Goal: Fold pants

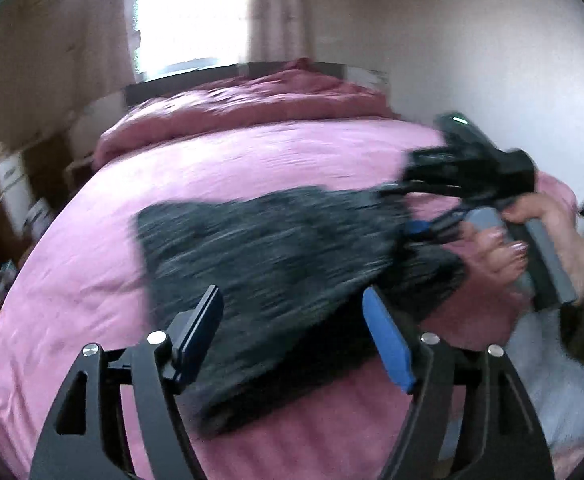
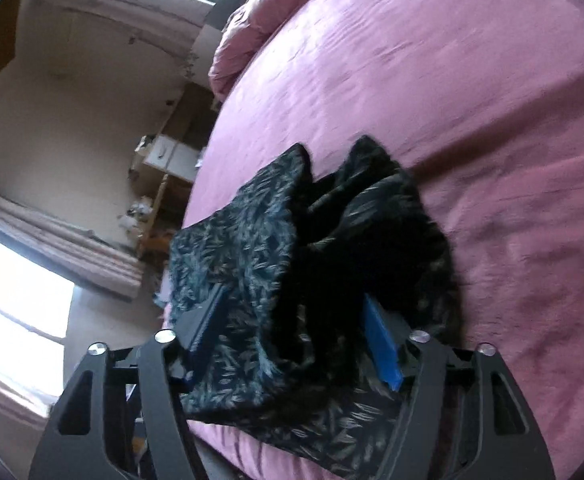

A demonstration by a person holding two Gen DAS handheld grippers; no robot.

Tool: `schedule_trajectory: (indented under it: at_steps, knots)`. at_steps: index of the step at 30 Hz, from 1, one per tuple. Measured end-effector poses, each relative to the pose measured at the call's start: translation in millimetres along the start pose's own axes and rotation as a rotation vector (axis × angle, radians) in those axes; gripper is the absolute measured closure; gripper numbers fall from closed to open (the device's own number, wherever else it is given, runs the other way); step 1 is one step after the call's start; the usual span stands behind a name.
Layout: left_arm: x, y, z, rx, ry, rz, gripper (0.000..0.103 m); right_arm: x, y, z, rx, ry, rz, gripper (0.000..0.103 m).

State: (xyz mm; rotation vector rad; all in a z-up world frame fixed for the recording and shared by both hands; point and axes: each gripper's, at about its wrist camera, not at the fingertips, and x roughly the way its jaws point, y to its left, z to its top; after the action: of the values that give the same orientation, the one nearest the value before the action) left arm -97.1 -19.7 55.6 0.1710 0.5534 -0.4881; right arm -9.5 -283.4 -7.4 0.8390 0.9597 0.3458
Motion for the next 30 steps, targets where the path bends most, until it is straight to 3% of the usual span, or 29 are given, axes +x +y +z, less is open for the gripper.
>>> schedule_trajectory:
  at_steps: [4, 6, 7, 9, 12, 16, 19, 22, 23, 24, 27, 30]
  knots:
    - [-0.4, 68.8, -26.5, -0.090, 0.053, 0.042, 0.026, 18.7, 3.9, 1.3, -0.031, 0.041, -0.043, 0.049]
    - [11.0, 77.2, -37.5, -0.082, 0.097, 0.048, 0.025, 24.4, 8.1, 2.1, -0.061, 0.036, -0.073, 0.078]
    - [16.4, 79.2, -39.1, -0.082, 0.097, 0.037, 0.024, 26.1, 10.4, 1.4, -0.080, 0.042, -0.068, 0.087]
    - [29.1, 72.8, -37.0, -0.070, 0.102, 0.046, 0.025, 20.5, 16.9, 2.3, -0.115, 0.015, -0.055, 0.089]
    - [36.8, 64.9, -28.3, -0.034, 0.092, 0.045, 0.035, -2.9, 33.4, 0.3, -0.172, -0.068, -0.041, 0.090]
    - [48.8, 48.5, -25.9, 0.047, 0.114, 0.025, 0.034, -44.9, 57.7, -9.8, -0.199, -0.185, -0.031, 0.090]
    - [54.2, 56.4, -30.5, -0.006, 0.165, -0.041, 0.034, -55.9, 46.5, -22.0, -0.166, -0.184, -0.060, 0.090]
    - [61.2, 65.8, -37.5, -0.055, 0.210, -0.108, 0.032, -50.4, 19.5, -28.2, -0.125, -0.151, -0.150, 0.090]
    - [63.1, 68.2, -39.6, -0.067, 0.227, -0.122, 0.031, -46.2, 7.2, -28.9, -0.099, -0.137, -0.160, 0.086]
    - [64.9, 70.2, -40.9, -0.074, 0.239, -0.132, 0.031, -45.9, -4.9, -30.3, -0.068, -0.131, -0.149, 0.073]
    - [63.2, 75.3, -41.1, -0.103, 0.249, -0.162, 0.032, -51.2, -18.7, -27.7, 0.036, -0.144, -0.084, 0.058]
    - [46.9, 83.1, -30.0, -0.163, 0.185, -0.209, 0.033, -69.8, -4.4, -31.3, -0.063, -0.221, -0.124, 0.057]
